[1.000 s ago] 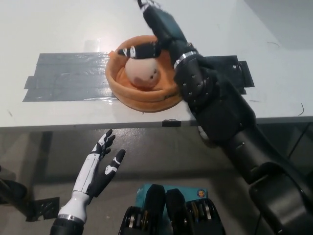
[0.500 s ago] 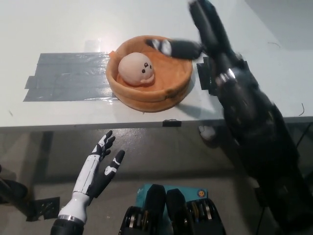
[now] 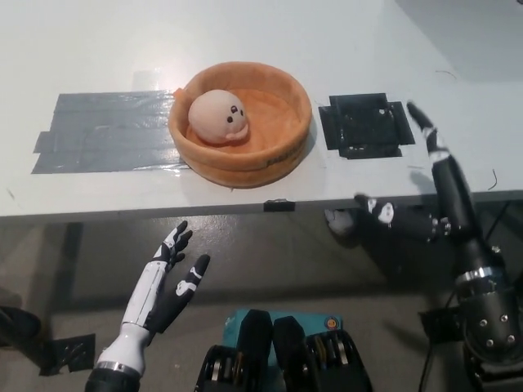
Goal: A person hands a emotional support dumpling to the robot which it grabs with its right hand and places in the soft place kept infront of it in the centre of the desk
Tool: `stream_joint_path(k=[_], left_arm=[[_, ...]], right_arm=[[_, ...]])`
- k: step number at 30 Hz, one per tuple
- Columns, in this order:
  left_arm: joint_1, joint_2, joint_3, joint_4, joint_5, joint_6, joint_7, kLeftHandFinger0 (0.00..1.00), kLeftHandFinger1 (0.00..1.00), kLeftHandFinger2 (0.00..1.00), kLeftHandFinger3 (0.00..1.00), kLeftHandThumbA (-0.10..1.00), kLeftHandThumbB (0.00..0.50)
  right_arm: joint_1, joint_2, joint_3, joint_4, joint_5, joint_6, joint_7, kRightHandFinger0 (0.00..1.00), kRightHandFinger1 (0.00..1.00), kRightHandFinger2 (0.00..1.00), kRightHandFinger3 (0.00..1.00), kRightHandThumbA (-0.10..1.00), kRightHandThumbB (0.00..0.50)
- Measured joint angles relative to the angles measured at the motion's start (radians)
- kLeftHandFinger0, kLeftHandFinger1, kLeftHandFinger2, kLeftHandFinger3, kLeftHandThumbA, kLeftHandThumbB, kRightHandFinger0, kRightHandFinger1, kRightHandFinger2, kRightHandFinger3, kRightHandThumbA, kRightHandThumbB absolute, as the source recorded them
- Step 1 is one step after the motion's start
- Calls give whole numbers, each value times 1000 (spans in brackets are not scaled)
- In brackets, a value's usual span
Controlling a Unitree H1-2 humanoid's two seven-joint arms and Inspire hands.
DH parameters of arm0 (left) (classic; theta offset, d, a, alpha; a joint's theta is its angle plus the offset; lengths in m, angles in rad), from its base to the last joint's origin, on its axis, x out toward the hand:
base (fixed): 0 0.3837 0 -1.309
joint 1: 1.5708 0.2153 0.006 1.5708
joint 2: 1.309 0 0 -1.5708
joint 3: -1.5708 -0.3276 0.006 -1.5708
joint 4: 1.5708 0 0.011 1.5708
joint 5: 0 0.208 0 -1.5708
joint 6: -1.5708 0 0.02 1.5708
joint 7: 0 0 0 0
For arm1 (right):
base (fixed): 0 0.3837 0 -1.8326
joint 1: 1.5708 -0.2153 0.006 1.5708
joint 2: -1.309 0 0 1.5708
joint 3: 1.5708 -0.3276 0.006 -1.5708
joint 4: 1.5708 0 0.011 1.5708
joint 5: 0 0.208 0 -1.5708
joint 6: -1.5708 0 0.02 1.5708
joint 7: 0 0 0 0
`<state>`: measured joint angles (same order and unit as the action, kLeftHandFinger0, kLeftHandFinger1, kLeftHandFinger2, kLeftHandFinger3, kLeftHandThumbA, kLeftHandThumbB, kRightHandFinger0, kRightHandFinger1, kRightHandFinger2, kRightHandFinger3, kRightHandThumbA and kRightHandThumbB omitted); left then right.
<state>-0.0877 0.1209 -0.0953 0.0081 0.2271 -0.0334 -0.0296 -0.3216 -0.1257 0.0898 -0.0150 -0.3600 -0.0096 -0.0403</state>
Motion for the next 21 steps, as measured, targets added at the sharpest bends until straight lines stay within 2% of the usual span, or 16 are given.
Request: stream_joint_path(k=[9,12,15,21], left_arm=[[21,-1,1,1,0,-2,1,1000,1000,1000,1000,785,0],[23,-2,1,1,-1,-2,1,1000,1000,1000,1000,780,2],[23,-4,1,1,-1,-2,1,1000,1000,1000,1000,780,0],[23,-5,1,1,-1,-3,1,1000,1000,1000,1000,783,0]], right_arm=[[22,1,45,249,-11,-83,-15,1000,1000,1000,1000,916,280],[27,1,56,276,-11,-111,-17,1000,1000,1000,1000,960,292],[28,3,57,294,-3,-123,-15,1000,1000,1000,1000,947,279],[30,16,46,310,47,-144,-1,1000,1000,1000,1000,989,262]])
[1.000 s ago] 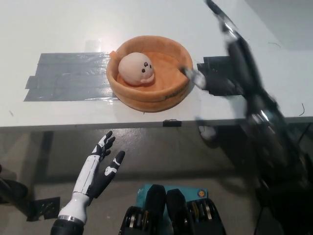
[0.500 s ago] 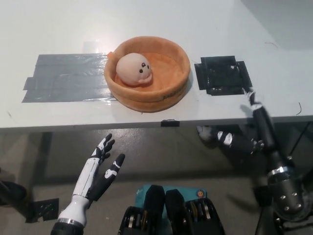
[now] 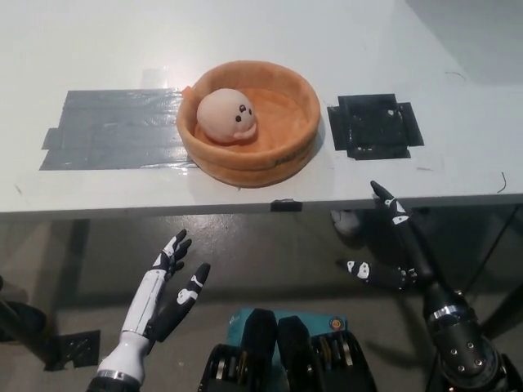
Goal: A person hands a emotional support dumpling to the robot which it grabs with its right hand and places in the soft place kept infront of it in the centre of the desk
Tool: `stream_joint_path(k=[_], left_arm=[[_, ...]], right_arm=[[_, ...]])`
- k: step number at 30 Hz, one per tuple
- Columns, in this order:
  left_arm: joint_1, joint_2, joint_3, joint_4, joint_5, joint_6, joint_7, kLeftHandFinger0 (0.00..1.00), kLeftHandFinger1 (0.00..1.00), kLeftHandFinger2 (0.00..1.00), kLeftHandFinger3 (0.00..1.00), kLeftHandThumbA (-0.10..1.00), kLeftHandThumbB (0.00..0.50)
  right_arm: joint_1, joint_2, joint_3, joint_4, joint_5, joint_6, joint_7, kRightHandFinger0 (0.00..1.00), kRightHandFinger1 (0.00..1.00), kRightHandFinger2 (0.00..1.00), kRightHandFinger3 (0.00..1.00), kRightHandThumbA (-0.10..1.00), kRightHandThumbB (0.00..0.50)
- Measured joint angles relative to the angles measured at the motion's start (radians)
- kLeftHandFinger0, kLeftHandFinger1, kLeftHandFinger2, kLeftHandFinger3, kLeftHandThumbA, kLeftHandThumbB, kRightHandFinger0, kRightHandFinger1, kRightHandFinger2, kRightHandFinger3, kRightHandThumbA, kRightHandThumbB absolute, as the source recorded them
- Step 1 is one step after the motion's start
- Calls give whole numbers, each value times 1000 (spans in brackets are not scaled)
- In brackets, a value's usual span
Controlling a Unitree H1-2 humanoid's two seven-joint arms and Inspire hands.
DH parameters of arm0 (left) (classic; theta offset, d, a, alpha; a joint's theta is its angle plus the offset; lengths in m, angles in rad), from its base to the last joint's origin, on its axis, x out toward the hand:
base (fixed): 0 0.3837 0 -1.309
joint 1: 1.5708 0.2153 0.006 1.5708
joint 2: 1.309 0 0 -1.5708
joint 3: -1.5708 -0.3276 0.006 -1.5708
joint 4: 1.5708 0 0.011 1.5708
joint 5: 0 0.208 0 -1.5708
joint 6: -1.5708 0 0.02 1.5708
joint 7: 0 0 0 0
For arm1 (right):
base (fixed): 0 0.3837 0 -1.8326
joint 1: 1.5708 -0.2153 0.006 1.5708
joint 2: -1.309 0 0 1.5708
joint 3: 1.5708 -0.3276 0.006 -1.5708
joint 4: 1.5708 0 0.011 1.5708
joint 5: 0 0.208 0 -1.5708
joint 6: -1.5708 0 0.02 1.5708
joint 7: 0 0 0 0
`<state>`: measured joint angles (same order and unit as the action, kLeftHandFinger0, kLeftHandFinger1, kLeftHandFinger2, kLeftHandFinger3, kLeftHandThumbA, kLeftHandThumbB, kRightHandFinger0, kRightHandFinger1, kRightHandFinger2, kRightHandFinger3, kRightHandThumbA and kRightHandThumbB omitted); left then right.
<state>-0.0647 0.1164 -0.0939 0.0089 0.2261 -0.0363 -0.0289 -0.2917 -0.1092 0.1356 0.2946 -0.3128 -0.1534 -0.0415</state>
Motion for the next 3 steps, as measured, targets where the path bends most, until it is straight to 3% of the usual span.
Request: stream_joint_path(k=[3], left_arm=[[0,0,0,0,0,0,0,1000,1000,1000,1000,786,0]], right_arm=[[0,6,-4,5,20,-3,5,1000,1000,1000,1000,995,264]])
